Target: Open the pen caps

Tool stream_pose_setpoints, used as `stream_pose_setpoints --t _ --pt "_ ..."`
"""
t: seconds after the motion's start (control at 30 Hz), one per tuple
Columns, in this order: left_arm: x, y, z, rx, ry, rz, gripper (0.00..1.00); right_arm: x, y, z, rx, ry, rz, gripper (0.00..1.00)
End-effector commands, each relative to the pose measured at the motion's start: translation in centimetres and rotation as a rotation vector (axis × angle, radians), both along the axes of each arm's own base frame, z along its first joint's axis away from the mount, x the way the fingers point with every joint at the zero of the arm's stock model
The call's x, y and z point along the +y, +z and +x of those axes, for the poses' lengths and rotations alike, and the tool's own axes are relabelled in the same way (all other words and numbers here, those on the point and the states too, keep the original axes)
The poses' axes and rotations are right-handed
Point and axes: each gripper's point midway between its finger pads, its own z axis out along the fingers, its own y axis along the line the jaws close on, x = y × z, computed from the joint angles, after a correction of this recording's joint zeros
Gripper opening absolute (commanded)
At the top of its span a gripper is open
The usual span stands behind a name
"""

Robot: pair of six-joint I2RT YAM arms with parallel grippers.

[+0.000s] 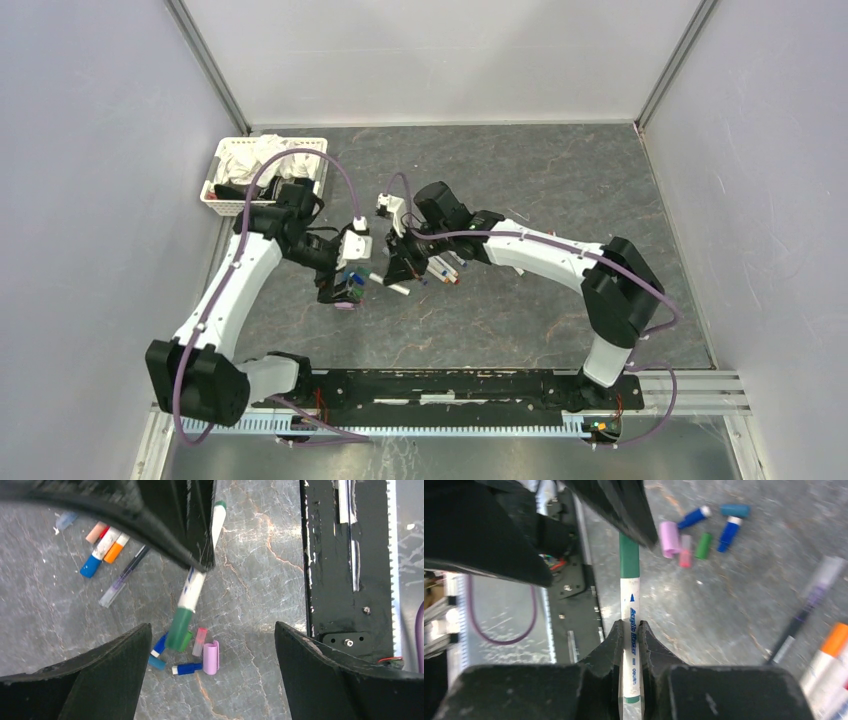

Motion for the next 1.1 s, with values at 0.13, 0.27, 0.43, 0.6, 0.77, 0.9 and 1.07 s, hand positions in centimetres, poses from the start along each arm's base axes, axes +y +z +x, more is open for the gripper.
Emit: stream_pose_setpoints --t 0.13,0.27,0.43,0.6,0.77,0.9,1.07 --pt "-0.3 -0.8 0.3 -0.191 -0.120 0.101 0.78 2.4 3.9 -3.2 0.175 0.214 0.169 0.05" --pt "0.2 -1.8 0.9 -0.234 -0.129 0.165 0.58 2.2 3.9 -3.5 0.193 0.225 0.172 0.05" --pt "0.7 -2.4 1.3 -0.260 -0.134 0.219 0.43 2.0 3.8 -3.6 0.206 0.234 0.167 0.05" --pt "0.1 -1.6 1.5 -0.272 -0.131 0.194 0.03 2.3 3.0 -3.5 0.236 0.225 0.146 0.25" --pt "-0.6 -0.8 1.4 -0.257 -0.125 0.154 0.02 3.1 2.6 -3.5 0.284 0.215 0.152 0.52" --pt "-0.6 -1.0 1.3 -0.245 -0.123 0.155 0.02 3.7 2.7 -3.7 0.318 0.221 0.179 0.47" --pt "0.4 -1.7 1.4 -0.250 -0.137 0.213 0.02 1.9 1.7 -3.0 0.317 0.180 0.148 0.05"
